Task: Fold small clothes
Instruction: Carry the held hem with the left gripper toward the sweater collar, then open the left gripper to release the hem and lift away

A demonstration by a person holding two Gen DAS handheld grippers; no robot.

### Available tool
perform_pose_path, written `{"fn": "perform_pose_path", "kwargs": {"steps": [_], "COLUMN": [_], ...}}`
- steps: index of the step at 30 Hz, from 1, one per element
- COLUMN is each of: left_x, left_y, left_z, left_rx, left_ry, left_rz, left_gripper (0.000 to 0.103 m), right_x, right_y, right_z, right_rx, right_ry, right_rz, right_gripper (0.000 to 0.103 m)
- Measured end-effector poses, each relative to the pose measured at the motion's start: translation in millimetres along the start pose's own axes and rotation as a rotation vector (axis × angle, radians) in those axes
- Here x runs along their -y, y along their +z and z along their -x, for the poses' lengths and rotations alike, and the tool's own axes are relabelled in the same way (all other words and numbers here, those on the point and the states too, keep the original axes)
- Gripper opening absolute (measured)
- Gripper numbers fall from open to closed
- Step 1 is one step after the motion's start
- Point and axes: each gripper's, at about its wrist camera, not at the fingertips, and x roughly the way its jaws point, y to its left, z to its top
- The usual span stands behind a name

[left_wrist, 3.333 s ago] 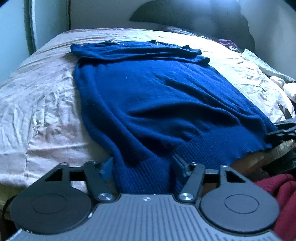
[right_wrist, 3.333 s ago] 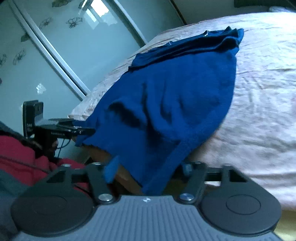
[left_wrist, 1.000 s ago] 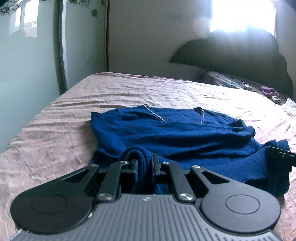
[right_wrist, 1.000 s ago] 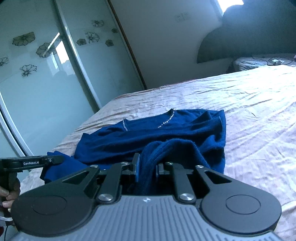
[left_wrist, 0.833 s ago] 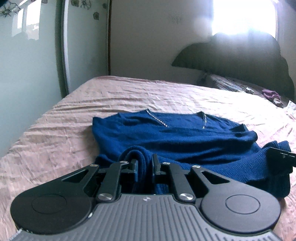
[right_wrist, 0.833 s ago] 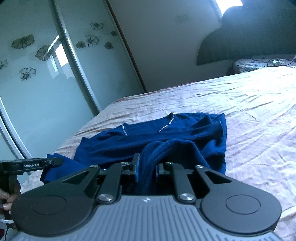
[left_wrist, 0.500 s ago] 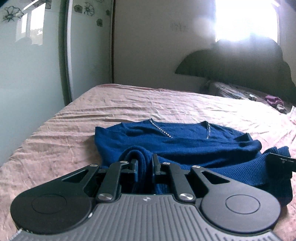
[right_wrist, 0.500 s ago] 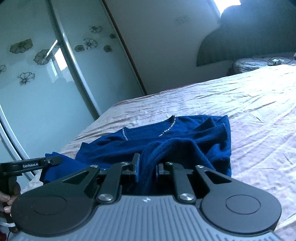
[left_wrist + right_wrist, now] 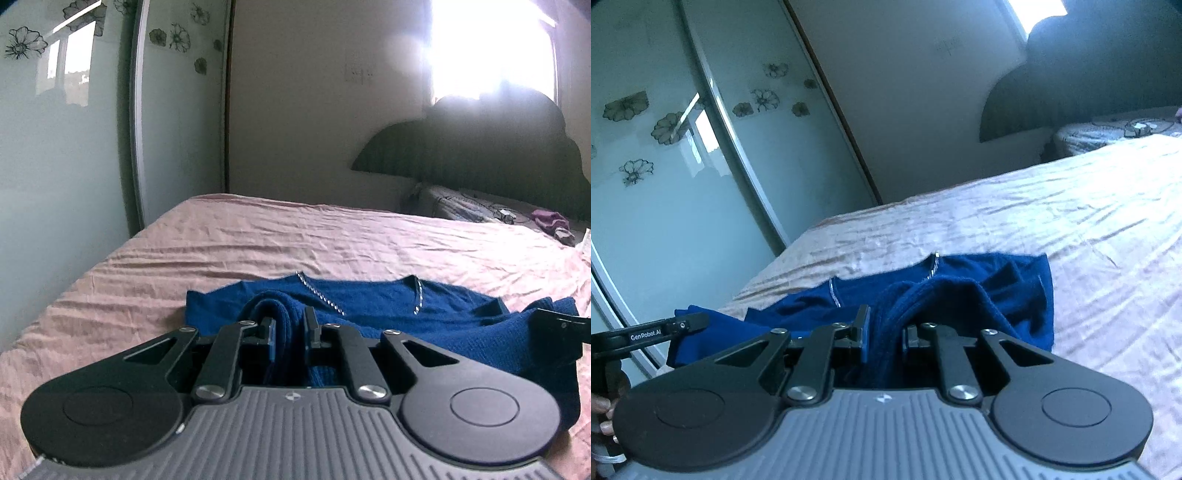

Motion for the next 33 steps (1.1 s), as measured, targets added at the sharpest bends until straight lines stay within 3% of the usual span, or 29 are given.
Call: {"fn": "perform_pose_path", "kwargs": {"steps": [12, 19, 29, 33], "left_x": [-9, -15, -23, -26], "left_y": [38, 39, 37, 33], "left_z": [-35, -89, -144, -169], "left_rx": [-0.037, -0.144, -0.219, -0.282], "left_ry": [-0.01, -0.014, -0.001, -0.013], "left_rz": [-0.01, 0.059, 0.121, 0.132], "left_gripper": [0.017, 0.017, 0.017, 0.017], "right_x": [-2, 18, 47, 57], "right_y": [36, 38, 39, 35], "right_z": [-39, -81, -128, -145], "right_rx": [0.01, -0.065, -0.13, -0.163], "right_ry": [-0.006, -0.019, -0.035, -0.039], "right_rz": [0.038, 0.0, -0.055, -0.09], "right_gripper": [0.015, 0.015, 0.015, 0.016]}}
